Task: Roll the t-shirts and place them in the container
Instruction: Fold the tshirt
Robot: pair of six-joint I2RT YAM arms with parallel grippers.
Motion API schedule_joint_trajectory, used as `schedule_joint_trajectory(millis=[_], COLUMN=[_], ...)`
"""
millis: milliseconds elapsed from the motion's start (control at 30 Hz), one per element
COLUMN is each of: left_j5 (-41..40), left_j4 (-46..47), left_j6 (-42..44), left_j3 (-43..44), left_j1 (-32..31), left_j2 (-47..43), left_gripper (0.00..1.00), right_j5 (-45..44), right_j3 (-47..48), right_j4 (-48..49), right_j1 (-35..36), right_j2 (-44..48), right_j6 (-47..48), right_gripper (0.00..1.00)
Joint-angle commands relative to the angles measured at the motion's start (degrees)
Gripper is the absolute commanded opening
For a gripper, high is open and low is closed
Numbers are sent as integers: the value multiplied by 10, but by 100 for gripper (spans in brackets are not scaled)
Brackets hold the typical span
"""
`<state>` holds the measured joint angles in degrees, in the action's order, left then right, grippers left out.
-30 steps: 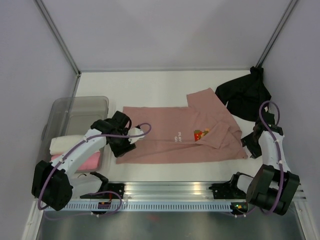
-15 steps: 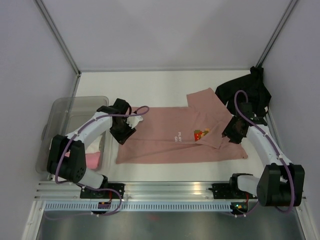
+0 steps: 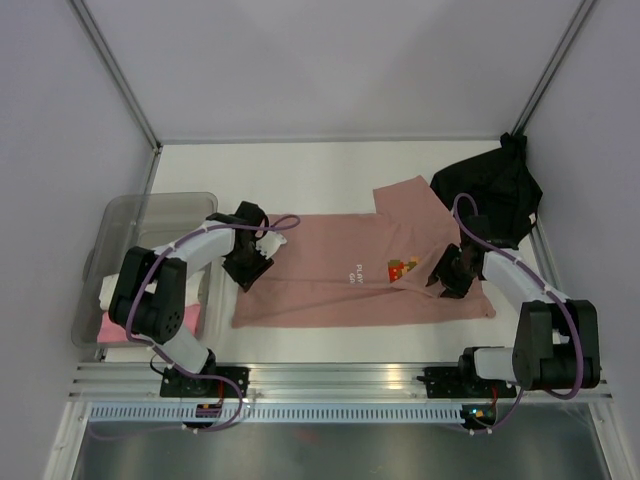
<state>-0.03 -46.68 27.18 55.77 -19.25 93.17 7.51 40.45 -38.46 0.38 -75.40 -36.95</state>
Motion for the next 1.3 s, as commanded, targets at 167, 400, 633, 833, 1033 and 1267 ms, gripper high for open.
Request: schedule_joint_trajectory(millis=[167, 400, 633, 833, 1033, 1267], left_j5=[-10, -9, -11, -11, -16, -20], left_j4=[17, 18, 18, 19, 19, 19], left_j6=[-16, -13, -8, -6, -5, -5], left_j3=[-3, -2, -2, 0, 0, 2], left_j1=[0, 0, 0, 0, 0, 0], left_j2=[-6, -9, -10, -11, -14, -17], left_gripper=[49, 49, 49, 49, 49, 49], right_j5=[13, -6, -12, -13, -37, -64], right_j3=[-15, -9, -1, 21, 91, 158], right_j4=[47, 43, 35, 35, 36, 79], right_j1=[9, 11, 12, 15, 64, 130], right_j2=[-17, -20, -9, -8, -40, -133], right_j6=[-28, -34, -37, -37, -26, -30], right_gripper=[51, 33, 8, 0, 0, 0])
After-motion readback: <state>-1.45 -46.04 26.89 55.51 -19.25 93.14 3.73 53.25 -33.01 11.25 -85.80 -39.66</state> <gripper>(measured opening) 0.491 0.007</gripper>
